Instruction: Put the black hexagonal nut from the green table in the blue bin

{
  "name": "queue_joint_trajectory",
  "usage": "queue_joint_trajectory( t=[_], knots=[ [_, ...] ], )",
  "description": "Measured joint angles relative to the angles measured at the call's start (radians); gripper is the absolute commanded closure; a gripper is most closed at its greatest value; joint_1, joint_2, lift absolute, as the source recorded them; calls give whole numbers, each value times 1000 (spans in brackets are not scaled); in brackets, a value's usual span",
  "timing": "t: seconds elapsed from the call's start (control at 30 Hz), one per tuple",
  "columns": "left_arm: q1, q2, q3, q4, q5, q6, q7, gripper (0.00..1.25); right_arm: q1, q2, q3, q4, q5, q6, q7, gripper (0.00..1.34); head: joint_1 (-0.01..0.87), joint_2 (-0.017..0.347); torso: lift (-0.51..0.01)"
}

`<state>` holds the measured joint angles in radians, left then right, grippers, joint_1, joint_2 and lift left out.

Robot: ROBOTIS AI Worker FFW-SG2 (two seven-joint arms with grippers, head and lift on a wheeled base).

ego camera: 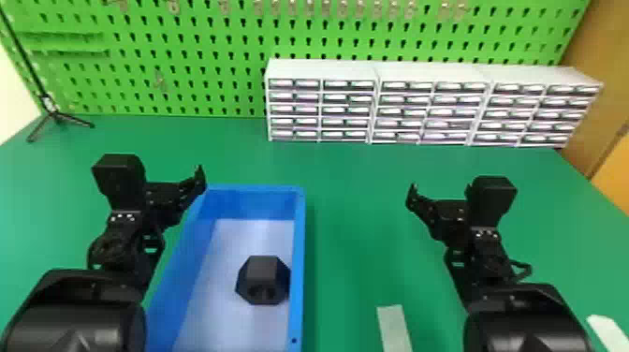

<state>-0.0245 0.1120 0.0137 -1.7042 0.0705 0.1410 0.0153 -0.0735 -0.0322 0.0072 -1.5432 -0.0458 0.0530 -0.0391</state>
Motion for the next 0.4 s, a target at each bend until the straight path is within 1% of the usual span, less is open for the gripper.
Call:
queue_joint_trajectory(
  t=[0.4],
  knots=[
    [-2, 0, -2, 0, -2, 0, 0, 173, 0, -1, 4, 0, 1, 3, 0, 105, 683, 28, -96]
  ],
)
